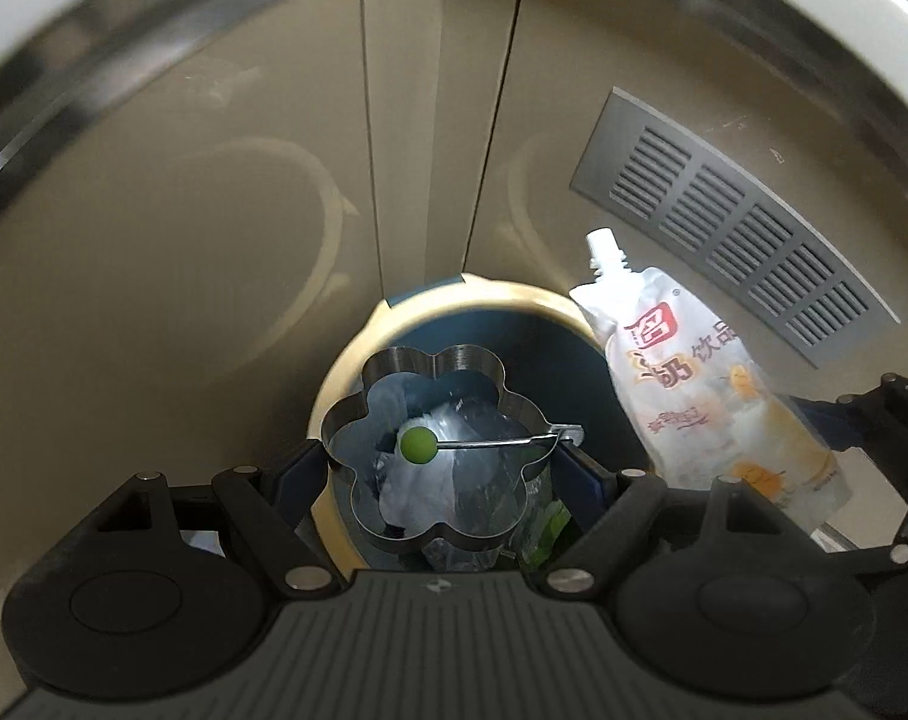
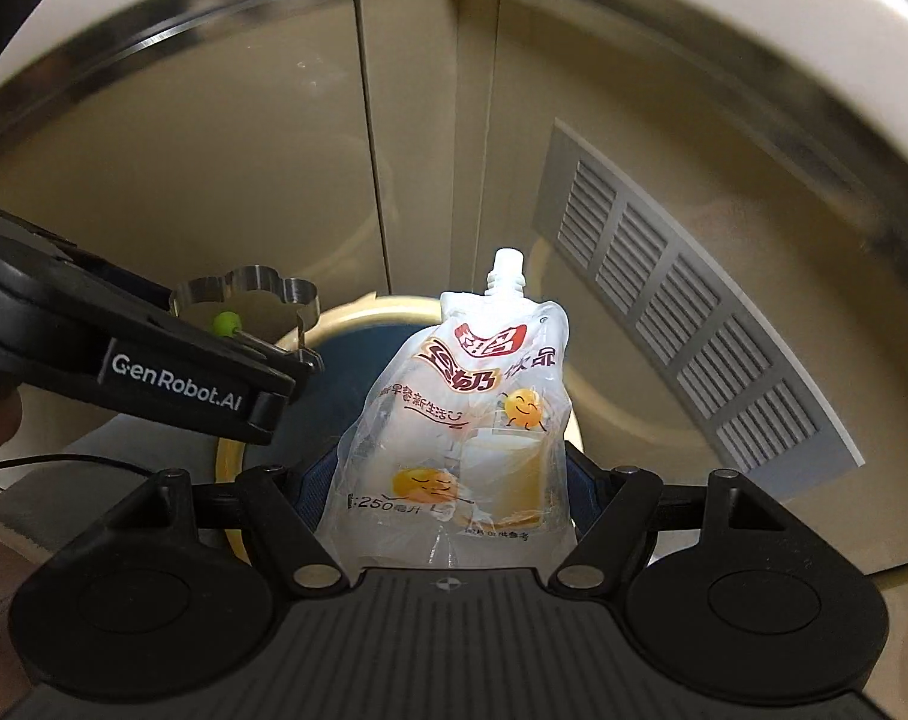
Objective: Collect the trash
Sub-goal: 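Lower the held egg ring and pouch into the bin opening with both grippers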
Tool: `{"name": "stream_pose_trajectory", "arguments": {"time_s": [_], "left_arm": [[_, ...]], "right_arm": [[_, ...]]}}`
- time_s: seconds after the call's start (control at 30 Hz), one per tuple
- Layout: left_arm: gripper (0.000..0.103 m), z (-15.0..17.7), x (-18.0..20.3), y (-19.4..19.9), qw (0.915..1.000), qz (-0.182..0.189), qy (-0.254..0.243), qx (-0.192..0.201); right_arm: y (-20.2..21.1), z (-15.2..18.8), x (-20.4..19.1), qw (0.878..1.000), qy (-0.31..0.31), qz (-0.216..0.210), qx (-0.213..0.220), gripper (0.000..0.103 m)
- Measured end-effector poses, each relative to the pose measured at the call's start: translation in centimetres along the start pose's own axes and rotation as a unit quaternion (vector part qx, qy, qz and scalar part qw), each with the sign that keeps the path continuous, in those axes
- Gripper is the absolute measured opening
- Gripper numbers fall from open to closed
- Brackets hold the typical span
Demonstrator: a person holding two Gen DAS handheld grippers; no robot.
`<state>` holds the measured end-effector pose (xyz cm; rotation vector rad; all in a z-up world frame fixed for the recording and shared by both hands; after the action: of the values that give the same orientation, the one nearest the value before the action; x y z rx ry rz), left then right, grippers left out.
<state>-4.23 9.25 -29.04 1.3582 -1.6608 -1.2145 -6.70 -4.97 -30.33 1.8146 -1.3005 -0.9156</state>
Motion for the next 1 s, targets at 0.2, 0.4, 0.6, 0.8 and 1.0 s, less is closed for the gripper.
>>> {"name": "stream_pose_trajectory", "arguments": {"time_s": [0.2,0.4,0.6,0.8,1.0], "left_arm": [[0.085,0.2,0.0,-1.9,0.9998,0.005,0.001,-0.021],[0.085,0.6,-0.4,-3.4,0.9990,0.016,0.011,-0.040],[0.085,0.7,-0.4,-5.1,0.9969,0.036,0.024,-0.066],[0.085,0.4,-0.3,-6.9,0.9957,0.034,0.021,-0.083],[0.085,0.5,-0.2,-8.5,0.9944,0.028,0.017,-0.101]], "right_arm": [[-1.8,0.1,0.6,1.000,-0.016,-0.001,-0.020,0.076],[-3.2,0.4,0.5,0.999,-0.017,0.003,-0.035,0.076],[-5.1,0.2,0.6,0.998,-0.032,-0.002,-0.060,0.076],[-7.2,0.4,0.7,0.996,-0.036,0.005,-0.077,0.076],[-8.9,0.4,0.1,0.995,-0.034,0.011,-0.098,0.076]]}}
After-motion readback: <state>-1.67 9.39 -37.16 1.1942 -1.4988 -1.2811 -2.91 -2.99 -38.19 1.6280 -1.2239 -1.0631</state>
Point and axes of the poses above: each gripper's, at about its wrist camera, not at the fingertips, and y roughly against the way its jaws point, x to its right, z to its underside, the point moved 6 cm from there along -y, roughly the way its jaws point, and after that the axes turned 13 degrees about -y, right-handed, at the moved point
